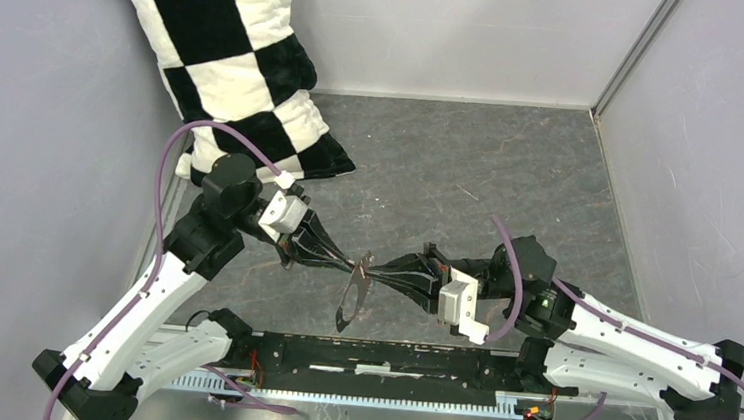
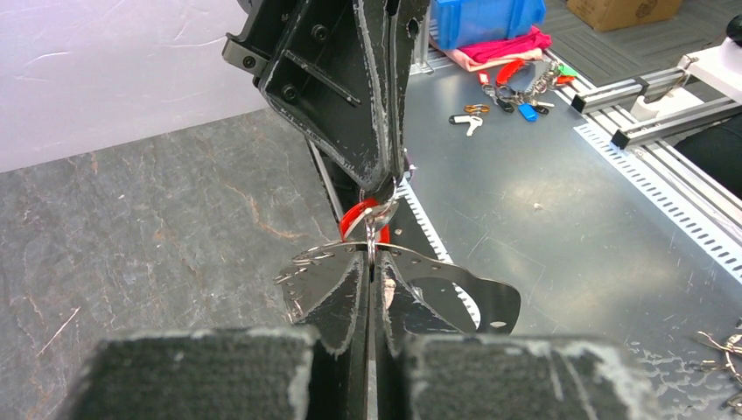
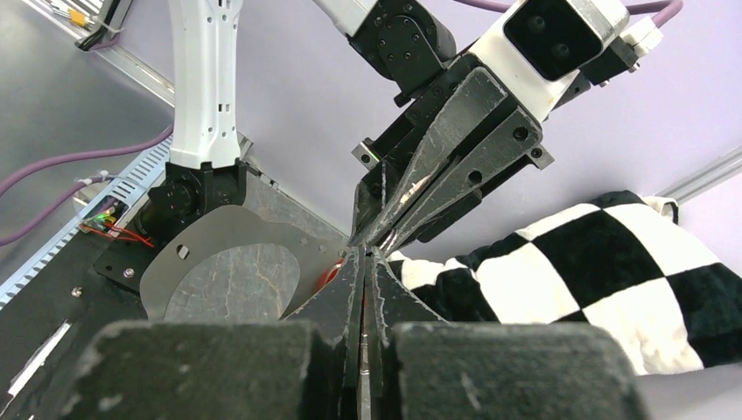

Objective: Put the keys on the keyring

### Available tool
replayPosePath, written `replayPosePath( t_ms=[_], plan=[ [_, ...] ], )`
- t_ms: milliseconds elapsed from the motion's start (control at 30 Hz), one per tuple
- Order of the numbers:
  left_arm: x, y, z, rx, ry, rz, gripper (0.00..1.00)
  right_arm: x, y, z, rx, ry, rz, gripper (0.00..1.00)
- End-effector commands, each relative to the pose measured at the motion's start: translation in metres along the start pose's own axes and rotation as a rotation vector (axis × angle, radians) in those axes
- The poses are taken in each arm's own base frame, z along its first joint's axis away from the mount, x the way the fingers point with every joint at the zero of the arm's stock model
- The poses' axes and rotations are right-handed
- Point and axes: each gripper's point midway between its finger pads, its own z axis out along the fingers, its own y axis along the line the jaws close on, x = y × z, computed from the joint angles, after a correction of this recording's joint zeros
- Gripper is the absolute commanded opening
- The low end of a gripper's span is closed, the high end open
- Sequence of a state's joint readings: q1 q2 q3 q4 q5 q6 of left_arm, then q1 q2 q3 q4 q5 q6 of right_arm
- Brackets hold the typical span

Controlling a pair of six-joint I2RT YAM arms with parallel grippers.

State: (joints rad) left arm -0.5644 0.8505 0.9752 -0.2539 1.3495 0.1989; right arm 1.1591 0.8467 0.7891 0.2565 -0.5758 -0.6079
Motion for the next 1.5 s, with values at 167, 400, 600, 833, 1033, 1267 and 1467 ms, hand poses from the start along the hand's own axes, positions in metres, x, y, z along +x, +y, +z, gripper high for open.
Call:
replayPosePath(
  t_ms=[167, 400, 600, 833, 1033, 1267, 1467],
  plan=[
    [-0.024, -0.013, -0.002, 0.04, -0.028, 0.091, 0.02, 0.005, -0.012, 0.004, 0.072, 0.027, -0.004, 0.01],
    [-0.024, -0.015, -0.002, 0.042, -0.029, 0.093, 0.02, 0.012, -0.007, 0.004, 0.061, 0.049, 0.019, 0.01],
    [-0.024, -0.016, -0.002, 0.043, -0.029, 0.098, 0.02, 0.014, -0.008, 0.005, 0.063, 0.059, 0.026, 0.01],
    [-0.021, -0.014, -0.002, 0.031, -0.023, 0.096, 0.02, 0.007, -0.006, 0.008, 0.051, 0.029, 0.04, 0.01],
    [-0.018, -0.009, -0.002, 0.005, -0.016, 0.083, 0.02, 0.0, -0.006, 0.011, 0.052, 0.002, 0.045, 0.01],
    [-0.015, -0.006, -0.003, -0.014, -0.007, 0.081, 0.02, -0.003, -0.005, 0.013, 0.05, -0.01, 0.053, 0.01],
    [-0.014, -0.005, -0.003, -0.023, -0.003, 0.084, 0.02, -0.005, -0.004, 0.015, 0.047, -0.021, 0.059, 0.01]
  ],
)
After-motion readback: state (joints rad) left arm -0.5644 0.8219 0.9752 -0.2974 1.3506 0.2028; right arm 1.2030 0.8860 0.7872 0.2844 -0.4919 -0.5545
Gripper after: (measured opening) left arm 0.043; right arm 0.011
